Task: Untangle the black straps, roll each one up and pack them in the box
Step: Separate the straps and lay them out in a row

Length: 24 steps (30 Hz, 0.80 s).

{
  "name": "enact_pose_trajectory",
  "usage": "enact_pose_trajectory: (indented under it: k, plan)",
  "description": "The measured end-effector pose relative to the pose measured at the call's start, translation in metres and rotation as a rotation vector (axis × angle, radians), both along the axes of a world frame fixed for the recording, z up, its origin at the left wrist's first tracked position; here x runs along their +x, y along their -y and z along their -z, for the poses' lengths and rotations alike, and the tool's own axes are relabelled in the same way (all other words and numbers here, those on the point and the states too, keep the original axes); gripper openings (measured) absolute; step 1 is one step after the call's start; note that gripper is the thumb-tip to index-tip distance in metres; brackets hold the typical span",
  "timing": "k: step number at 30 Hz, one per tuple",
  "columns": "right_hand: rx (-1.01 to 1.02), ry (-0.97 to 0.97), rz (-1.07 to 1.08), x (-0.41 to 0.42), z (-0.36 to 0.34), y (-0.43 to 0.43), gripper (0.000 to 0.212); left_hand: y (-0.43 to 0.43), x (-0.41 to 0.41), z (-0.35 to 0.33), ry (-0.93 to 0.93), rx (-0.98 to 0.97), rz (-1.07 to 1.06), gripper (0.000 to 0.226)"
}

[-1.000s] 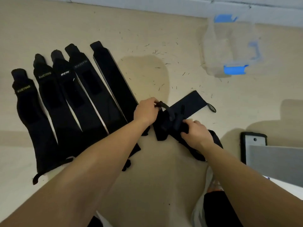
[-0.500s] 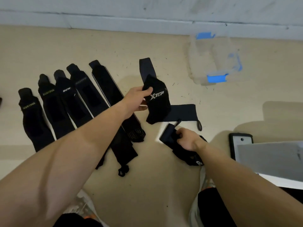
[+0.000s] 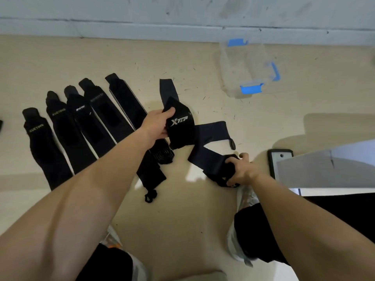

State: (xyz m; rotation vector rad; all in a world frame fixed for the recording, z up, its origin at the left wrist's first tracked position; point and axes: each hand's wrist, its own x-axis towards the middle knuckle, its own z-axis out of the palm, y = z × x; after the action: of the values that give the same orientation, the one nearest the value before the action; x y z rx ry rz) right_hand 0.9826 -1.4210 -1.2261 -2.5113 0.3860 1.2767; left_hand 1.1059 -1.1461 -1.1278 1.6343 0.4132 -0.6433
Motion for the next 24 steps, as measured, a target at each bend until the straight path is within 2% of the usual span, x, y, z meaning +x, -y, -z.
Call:
enact_pose_trajectory:
  k: [2, 5, 6, 9, 11, 12, 14, 15, 20, 24]
  plan:
    - [-0.071, -0.002, -0.151, -0.003, 0.003, -0.008, 0.078, 0.002, -0.005, 0.002, 0.001, 0.027, 0.03, 0.034]
    - [-0.104, 0.116, -0.251, -0.003, 0.002, -0.018, 0.033, 0.003, -0.006, 0.002, 0.013, 0.044, 0.035, 0.035]
    - [-0.088, 0.152, -0.263, 0.0, 0.0, -0.02, 0.024, 0.004, -0.005, 0.001, 0.025, 0.051, 0.035, 0.033]
    - [-0.001, 0.219, -0.338, 0.015, -0.017, -0.028, 0.027, 0.003, 0.0, -0.01, 0.119, 0.123, 0.036, 0.026]
    - [0.082, 0.288, -0.333, 0.031, -0.037, -0.037, 0.019, 0.0, 0.005, -0.023, 0.196, 0.186, 0.046, 0.035]
    - [0.128, 0.325, -0.292, 0.04, -0.049, -0.042, 0.015, -0.001, 0.008, -0.031, 0.232, 0.215, 0.047, 0.038]
    - [0.233, 0.374, -0.186, 0.057, -0.076, -0.054, 0.03, -0.004, 0.012, -0.05, 0.296, 0.249, 0.047, 0.039]
    - [0.299, 0.39, -0.115, 0.064, -0.091, -0.061, 0.031, -0.006, 0.014, -0.06, 0.326, 0.258, 0.043, 0.04]
    - [0.577, 0.45, 0.055, 0.088, -0.18, -0.084, 0.027, -0.021, 0.022, -0.113, 0.451, 0.285, 0.038, 0.051]
    - [0.724, 0.452, 0.147, 0.086, -0.252, -0.087, 0.035, -0.034, 0.012, -0.172, 0.537, 0.324, 0.082, 0.023]
